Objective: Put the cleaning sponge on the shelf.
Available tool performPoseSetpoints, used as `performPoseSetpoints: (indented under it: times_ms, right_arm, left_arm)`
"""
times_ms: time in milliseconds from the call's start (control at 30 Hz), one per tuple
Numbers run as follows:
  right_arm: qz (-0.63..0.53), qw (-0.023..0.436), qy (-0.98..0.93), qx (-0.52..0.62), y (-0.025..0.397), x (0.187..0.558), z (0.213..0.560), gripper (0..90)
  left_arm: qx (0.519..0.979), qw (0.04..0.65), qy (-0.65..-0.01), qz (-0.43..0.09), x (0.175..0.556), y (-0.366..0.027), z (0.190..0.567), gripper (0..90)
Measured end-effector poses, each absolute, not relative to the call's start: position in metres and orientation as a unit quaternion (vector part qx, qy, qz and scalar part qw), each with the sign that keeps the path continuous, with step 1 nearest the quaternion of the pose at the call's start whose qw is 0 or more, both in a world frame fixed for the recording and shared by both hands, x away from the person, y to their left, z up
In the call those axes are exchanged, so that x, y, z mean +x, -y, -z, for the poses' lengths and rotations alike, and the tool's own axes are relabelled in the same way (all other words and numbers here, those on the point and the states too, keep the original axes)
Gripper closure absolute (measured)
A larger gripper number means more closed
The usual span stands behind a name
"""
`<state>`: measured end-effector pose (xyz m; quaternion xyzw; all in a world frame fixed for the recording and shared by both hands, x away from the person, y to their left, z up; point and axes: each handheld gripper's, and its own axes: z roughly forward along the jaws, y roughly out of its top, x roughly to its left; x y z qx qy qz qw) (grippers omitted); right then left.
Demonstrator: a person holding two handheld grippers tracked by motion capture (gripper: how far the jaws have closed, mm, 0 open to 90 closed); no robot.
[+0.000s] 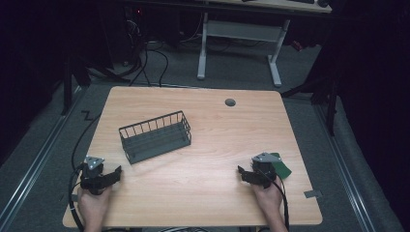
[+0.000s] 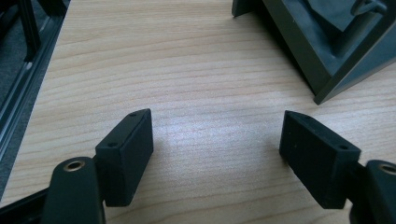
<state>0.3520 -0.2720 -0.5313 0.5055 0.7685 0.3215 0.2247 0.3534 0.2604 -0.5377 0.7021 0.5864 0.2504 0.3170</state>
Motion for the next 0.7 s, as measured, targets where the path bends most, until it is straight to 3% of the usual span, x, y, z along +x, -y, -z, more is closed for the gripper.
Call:
performPoseSetpoints:
  times_ms: [567,700]
  right_arm:
    - [-0.322,0.223,-0.768,0.507,0.2723,0.3522,0.5312,30.9]
    - [-0.323,0.225,-0.764,0.511,0.2731,0.3521,0.5308,34.8]
  left_arm:
    - [0.703,0.319,-0.586,-0.248,0.3537,-0.2608,0.5375,26.0]
    - [0.705,0.320,-0.583,-0.247,0.3526,-0.2607,0.5374,26.0]
